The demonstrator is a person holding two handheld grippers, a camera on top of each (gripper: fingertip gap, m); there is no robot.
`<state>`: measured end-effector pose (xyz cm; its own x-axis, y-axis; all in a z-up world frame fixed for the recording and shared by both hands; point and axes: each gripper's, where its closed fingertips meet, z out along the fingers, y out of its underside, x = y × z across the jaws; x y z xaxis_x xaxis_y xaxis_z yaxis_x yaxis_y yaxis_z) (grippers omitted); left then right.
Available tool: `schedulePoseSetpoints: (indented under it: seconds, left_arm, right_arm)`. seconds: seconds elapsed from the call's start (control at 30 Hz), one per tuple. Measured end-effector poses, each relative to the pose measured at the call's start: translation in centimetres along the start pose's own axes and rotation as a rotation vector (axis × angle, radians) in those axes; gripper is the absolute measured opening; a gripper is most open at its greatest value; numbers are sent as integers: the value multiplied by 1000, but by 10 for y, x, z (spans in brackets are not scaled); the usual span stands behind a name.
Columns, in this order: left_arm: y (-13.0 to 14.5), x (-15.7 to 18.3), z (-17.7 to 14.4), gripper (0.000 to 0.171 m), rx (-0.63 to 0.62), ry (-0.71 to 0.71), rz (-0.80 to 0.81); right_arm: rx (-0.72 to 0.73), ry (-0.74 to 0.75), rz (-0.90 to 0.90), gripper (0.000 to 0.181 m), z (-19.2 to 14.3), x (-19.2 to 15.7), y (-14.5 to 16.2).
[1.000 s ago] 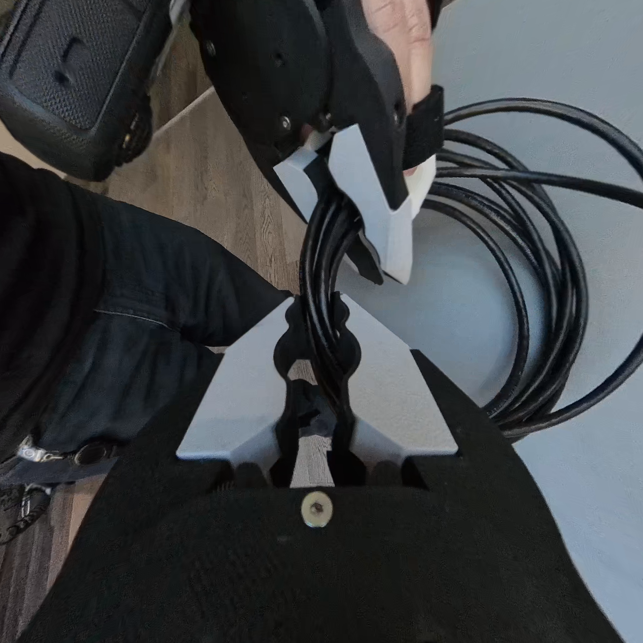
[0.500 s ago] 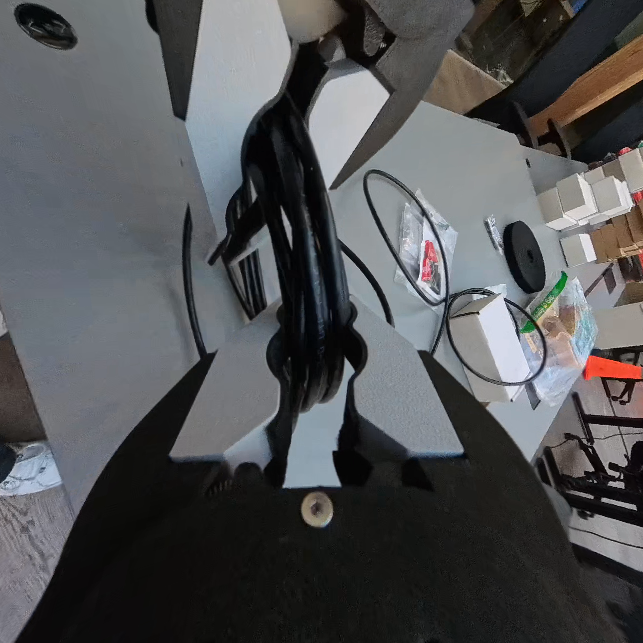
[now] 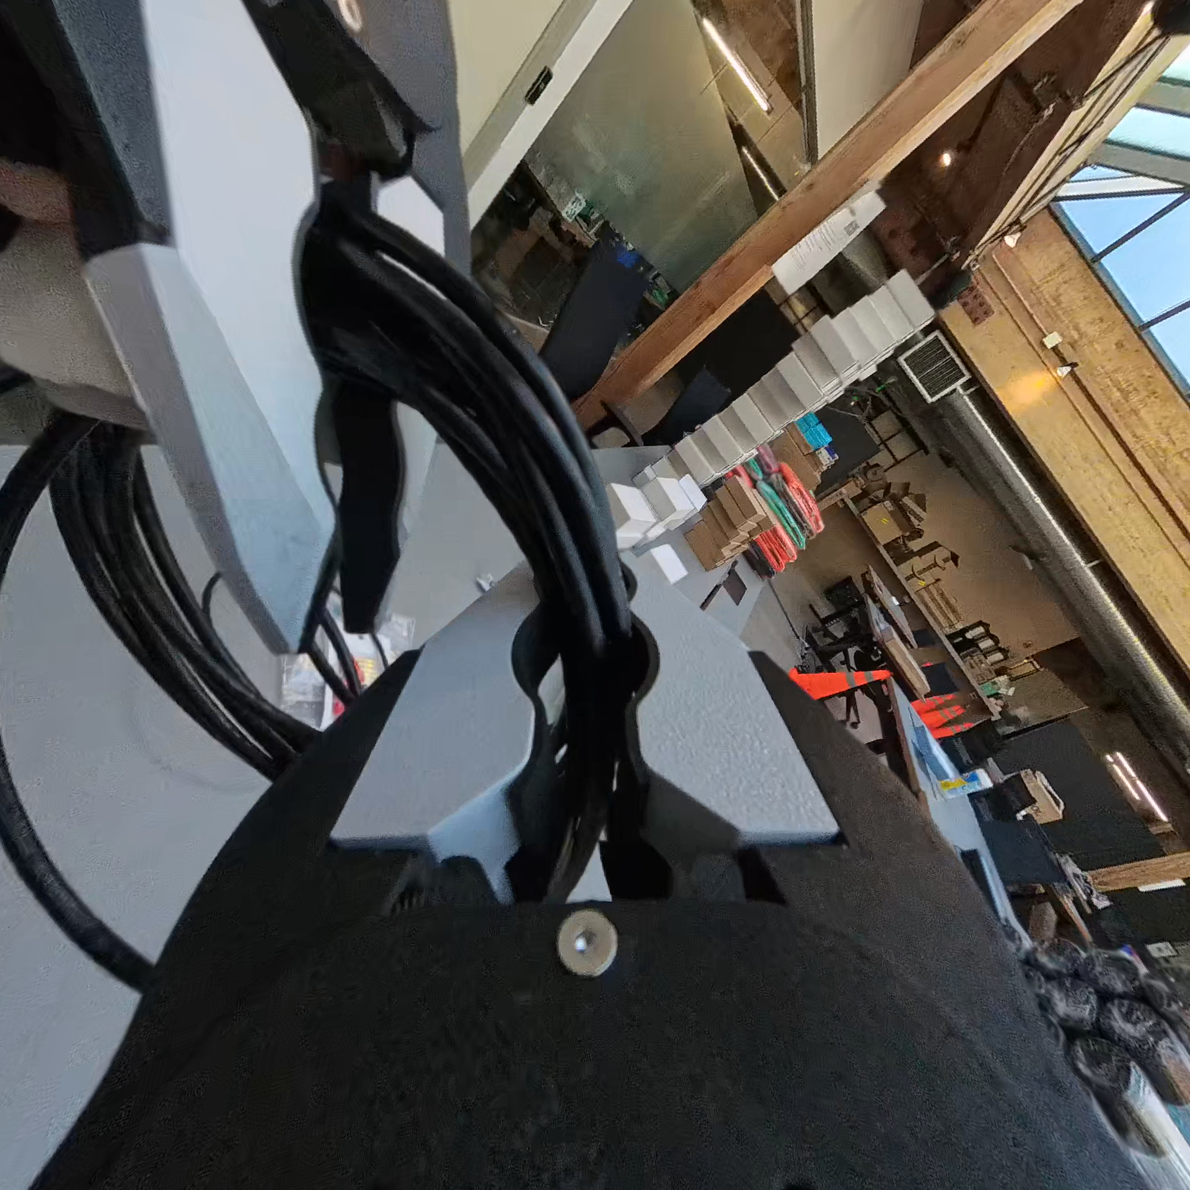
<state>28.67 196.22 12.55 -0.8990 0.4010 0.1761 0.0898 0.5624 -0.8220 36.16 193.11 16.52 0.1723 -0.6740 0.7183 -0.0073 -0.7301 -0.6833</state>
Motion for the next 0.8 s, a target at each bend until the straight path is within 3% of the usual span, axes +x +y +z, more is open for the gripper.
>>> schedulePoseSetpoints:
  seconds: [0.07,0.13,0.23,0.3,0.4,0.47,0.53,0.6,0.8]
  left_arm:
    - [-39,13,-36,31,110,124,-6]
    - [-68,26,-80,33,190,252,-7]
    - [-100,36,-143,38,306,305,83]
    - [-112,51,-172,44,308,323,167]
    - [-123,85,-203,69,205,344,338]
    - [-134,101,-226,71,173,317,507]
    - [-154,106,-244,82,217,220,674]
    - [-173,115,-257,82,297,148,825]
    - [-197,156,-248,74,378,257,971]
  right_arm:
    - [48,12,30,7,5,40,-37]
    - [107,68,28,6,4,82,-78]
    - [203,110,-26,4,-2,127,-145]
    - [251,104,-71,3,-5,146,-185]
    - [318,68,-92,3,-16,169,-236]
    - [379,-2,-85,3,-25,179,-269]
    - [407,-67,-45,3,-33,193,-296]
    - [429,-139,22,3,-37,204,-317]
    - [484,-403,244,3,-41,203,-342]
